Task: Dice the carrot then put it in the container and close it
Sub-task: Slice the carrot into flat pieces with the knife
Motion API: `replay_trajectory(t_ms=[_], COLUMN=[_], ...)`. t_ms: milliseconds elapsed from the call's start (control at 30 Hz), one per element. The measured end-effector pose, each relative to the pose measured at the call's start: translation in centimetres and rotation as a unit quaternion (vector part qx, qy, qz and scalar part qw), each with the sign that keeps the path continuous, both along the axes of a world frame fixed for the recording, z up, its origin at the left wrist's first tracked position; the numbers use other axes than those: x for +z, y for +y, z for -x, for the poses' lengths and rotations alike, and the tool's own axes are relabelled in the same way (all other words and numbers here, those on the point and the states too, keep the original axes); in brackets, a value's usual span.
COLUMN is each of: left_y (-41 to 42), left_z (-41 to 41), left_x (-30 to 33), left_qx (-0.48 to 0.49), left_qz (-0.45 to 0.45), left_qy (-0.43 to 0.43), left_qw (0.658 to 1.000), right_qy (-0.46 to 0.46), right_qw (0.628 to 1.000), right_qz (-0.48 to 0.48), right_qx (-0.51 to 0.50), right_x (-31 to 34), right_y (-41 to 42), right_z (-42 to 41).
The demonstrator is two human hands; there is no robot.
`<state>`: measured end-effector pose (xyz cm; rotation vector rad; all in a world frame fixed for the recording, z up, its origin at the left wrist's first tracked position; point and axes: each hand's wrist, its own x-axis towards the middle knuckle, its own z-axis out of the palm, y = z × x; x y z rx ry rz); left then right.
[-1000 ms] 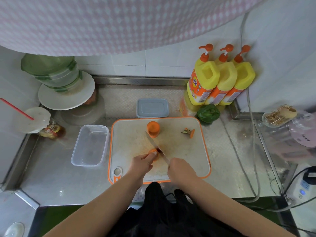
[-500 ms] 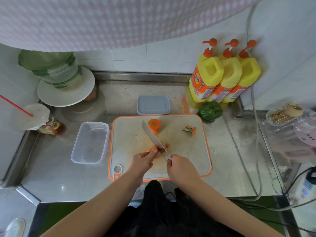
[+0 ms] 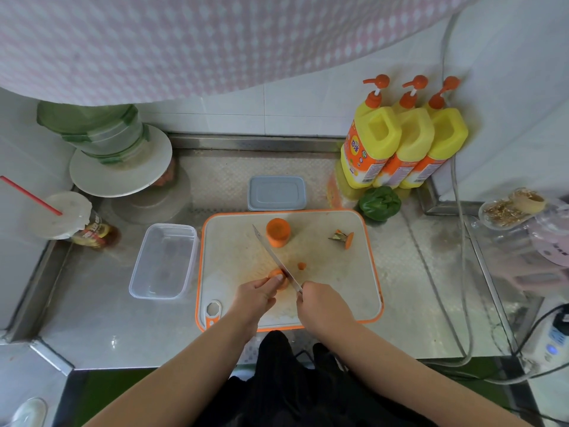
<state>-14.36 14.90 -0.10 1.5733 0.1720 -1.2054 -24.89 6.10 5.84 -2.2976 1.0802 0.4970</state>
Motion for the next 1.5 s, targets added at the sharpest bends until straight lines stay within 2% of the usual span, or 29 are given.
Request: replay_trajectory(t_ms=[333,767,1000,1033,1100,1167,1233,1300,1400,1500], left_y=[-0.1,-0.1,-0.1,-0.2,-0.3,-0.3,-0.4,-0.6,-0.7,-0.6], left_z=[0.0,0.1,-0.3,-0.2,0.0,0.1,-0.2,-0.7,-0.9,-0.7], left_x=[0.2,0.4,0.9,1.1,1.6,2.0,1.8,1.5,1.1,0.9], left_qx=[0.005,-0.001,-0.056,-0.062,-0.083,-0.134,-0.219,-0.288,-0.313,-0.302], left_qz=[-0.012,-0.023,-0.044,-0.058,-0.079,-0.072,-0.073,-0.097,-0.11,-0.103], left_qy=[-0.001,-0.006,-0.019,-0.036,-0.134,-0.252,-0.324,-0.334,-0.318,-0.313], left_qw=[1.0,1.0,0.997,0.996,0.984,0.956,0.918,0.892,0.888,0.895], right_qy=[0.007,0.086,0.086,0.083,0.075,0.072,0.072,0.073,0.055,-0.008], right_qw=[1.0,0.995,0.995,0.996,0.997,0.997,0.997,0.996,0.995,0.985], right_qz=[0.006,0.028,0.03,0.027,0.018,0.012,-0.004,-0.014,-0.054,-0.174], right_qx=[0.005,0.045,0.04,0.032,0.027,0.038,0.037,0.042,0.057,-0.002], right_x=[-2.1,-5.1,-6.0,-6.0,-5.9,-5.9,-6.0,-5.9,-5.5,-5.1], right_y=[-0.5,-0.8,-0.6,-0.6,-0.8,-1.0,-1.2,-1.5,-2.3,-4.0], right_z=[-0.6,-1.6,-1.5,-1.4,-1.4,-1.4,-1.3,-1.2,-0.4,0.5])
